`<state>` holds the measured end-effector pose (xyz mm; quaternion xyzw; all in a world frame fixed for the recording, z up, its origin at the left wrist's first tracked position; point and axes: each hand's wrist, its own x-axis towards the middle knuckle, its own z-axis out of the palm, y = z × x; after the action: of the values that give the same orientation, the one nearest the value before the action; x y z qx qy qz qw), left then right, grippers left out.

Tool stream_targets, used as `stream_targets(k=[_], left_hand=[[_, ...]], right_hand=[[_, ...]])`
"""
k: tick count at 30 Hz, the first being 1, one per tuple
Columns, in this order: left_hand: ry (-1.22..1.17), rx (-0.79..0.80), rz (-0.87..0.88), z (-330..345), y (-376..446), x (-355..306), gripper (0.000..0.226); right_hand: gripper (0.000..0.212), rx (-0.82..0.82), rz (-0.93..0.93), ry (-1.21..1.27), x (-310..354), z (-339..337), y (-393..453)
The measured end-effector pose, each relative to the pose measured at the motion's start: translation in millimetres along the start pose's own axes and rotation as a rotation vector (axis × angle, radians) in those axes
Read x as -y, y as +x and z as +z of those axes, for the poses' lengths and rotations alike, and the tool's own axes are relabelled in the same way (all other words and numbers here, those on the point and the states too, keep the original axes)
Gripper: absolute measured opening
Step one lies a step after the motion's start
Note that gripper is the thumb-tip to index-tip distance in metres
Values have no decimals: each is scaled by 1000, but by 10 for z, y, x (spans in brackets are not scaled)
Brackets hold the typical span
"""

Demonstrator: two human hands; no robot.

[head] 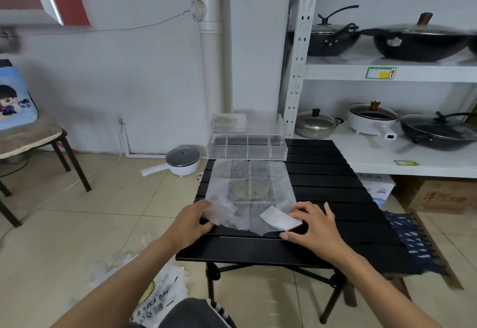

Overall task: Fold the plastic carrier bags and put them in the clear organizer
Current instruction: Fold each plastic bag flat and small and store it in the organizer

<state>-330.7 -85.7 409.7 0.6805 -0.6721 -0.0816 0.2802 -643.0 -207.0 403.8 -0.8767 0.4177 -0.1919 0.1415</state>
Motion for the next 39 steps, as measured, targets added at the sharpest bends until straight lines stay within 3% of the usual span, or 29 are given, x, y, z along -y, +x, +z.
stream_targets(k=[2,7,11,16,19,23,27,31,36,39], left_hand=[[11,7,-28,7,1,27,25],[131,93,218,-32,-96,77,40],[224,78,299,-51,-241,116,35],[144,66,225,-43,-333,83,51],[20,54,165,-50,-373,35,60],[195,93,193,-13,-381,123,65],[259,206,207,64,-383,143,72],[285,188,251,49,-372,85,72],[264,283,242,54,-375,9,90],[250,255,261,70,-390,-16,90]], right_hand=[[47,45,13,72,11,-16,-41],[6,-28,71,248,28,8,-123],[14,-94,50,382,35,-29,-231],[28,-55,4,667,72,-155,-378],[32,23,-3,604,46,-193,-505],[73,85,-13,353,-83,-139,-612],[86,85,-61,110,-163,-81,-592],[89,105,-161,-130,-177,-24,-600],[84,16,-213,-217,-171,22,-652],[83,-9,-252,-234,-197,52,-675]])
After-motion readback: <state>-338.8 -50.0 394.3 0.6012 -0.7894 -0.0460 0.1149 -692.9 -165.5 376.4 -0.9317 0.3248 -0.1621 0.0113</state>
